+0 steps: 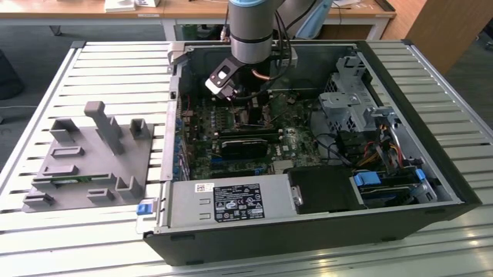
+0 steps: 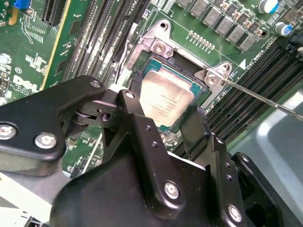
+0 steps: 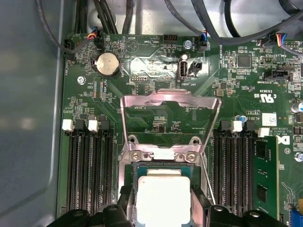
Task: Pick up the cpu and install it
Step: 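Place the cpu into insertion slot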
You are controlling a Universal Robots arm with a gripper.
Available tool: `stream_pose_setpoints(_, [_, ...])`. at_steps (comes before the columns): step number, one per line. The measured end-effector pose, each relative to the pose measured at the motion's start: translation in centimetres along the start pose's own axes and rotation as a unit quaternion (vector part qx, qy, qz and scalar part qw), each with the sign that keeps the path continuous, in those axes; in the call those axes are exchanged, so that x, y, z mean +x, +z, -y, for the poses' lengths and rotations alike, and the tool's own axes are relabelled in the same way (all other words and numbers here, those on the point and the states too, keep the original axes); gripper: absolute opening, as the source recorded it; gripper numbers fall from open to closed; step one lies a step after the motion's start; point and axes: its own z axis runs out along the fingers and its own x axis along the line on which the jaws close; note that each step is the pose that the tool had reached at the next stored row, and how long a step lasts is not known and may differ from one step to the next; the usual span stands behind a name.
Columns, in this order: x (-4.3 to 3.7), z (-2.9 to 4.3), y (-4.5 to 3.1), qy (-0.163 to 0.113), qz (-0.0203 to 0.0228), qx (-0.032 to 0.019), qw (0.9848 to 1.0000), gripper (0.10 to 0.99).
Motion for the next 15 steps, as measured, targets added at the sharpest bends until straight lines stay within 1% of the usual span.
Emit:
stream_pose_setpoints(6, [0.05, 0.00, 0.00, 0.000, 0.0004, 0.0001, 1.0000, 0.600])
stream_pose_setpoints(11, [0.05, -0.03, -0.44, 0.000, 0.0007, 0.0000, 1.0000, 0.600])
stream_pose_setpoints(12, [0.05, -0.03, -0.51, 0.000, 0.0007, 0.0000, 1.0000, 0.588])
stream_pose_setpoints(13, [0.05, -0.04, -0.56, 0.000, 0.0007, 0.0000, 1.0000, 0.525])
stream_pose_setpoints(14, [0.06, -0.04, -0.58, 0.000, 0.0007, -0.0001, 1.0000, 0.525])
stream_pose_setpoints(15, [0.05, -0.04, -0.63, 0.000, 0.0008, 0.0000, 1.0000, 0.463])
